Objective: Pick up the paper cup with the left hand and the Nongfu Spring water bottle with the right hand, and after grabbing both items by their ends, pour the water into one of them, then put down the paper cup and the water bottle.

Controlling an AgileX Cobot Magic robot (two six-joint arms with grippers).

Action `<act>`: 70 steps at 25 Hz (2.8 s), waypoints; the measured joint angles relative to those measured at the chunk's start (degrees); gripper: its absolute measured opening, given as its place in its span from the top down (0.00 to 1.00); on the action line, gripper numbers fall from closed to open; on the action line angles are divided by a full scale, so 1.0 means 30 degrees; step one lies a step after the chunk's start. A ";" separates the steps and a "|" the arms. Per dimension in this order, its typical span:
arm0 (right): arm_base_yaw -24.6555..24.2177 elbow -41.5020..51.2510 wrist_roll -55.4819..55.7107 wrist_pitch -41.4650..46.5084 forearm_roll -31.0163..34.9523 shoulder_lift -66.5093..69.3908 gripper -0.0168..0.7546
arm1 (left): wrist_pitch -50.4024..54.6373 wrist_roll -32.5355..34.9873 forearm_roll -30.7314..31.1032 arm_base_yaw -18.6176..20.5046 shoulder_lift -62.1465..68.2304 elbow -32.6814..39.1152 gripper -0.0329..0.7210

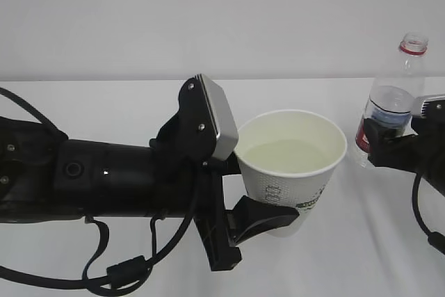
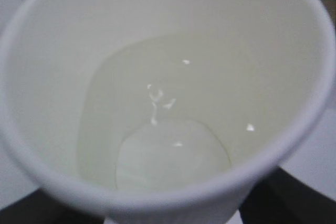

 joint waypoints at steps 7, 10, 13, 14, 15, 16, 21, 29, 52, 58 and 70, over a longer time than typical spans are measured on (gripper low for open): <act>0.0000 0.1414 0.0000 0.0000 0.0220 -0.1360 0.12 | 0.0000 0.0000 0.0000 0.0000 0.0000 0.0000 0.30; 0.0000 0.2047 0.0000 -0.0014 0.0220 -0.2102 0.13 | 0.0000 0.0000 0.0000 0.0000 0.0000 0.0000 0.30; 0.0000 0.2732 0.0000 -0.0045 0.0250 -0.2814 0.14 | 0.0000 0.0000 0.0000 0.0000 0.0000 0.0000 0.30; 0.0000 0.2983 0.0000 -0.0045 0.0250 -0.3064 0.14 | 0.0000 0.0000 0.0000 0.0000 0.0000 0.0000 0.30; 0.0000 0.3192 0.0000 -0.0045 0.0250 -0.3268 0.14 | 0.0000 0.0000 0.0000 0.0000 0.0000 0.0000 0.30; 0.0000 0.3431 0.0000 -0.0045 0.0250 -0.3509 0.14 | 0.0000 0.0000 0.0000 0.0000 0.0000 0.0000 0.30; 0.0000 0.4590 0.0152 -0.0045 0.0131 -0.4548 0.14 | 0.0000 0.0000 0.0000 0.0000 0.0000 0.0000 0.30; 0.0000 0.6148 0.0573 -0.0045 0.0102 -0.6197 0.16 | 0.0000 0.0000 0.0000 0.0000 0.0000 0.0000 0.30; 0.0000 0.6241 0.0703 -0.0045 0.0049 -0.6776 0.20 | 0.0899 0.4919 -0.6948 0.0326 0.0000 0.0000 0.30; 0.0000 0.6241 0.0703 -0.0045 0.0049 -0.6776 0.21 | 0.0941 0.5111 -0.8496 0.1803 0.0349 0.0000 0.30; 0.0000 0.6241 0.0703 -0.0091 0.0049 -0.6776 0.21 | 0.0715 0.5119 -1.0179 0.4704 0.0991 0.0000 0.30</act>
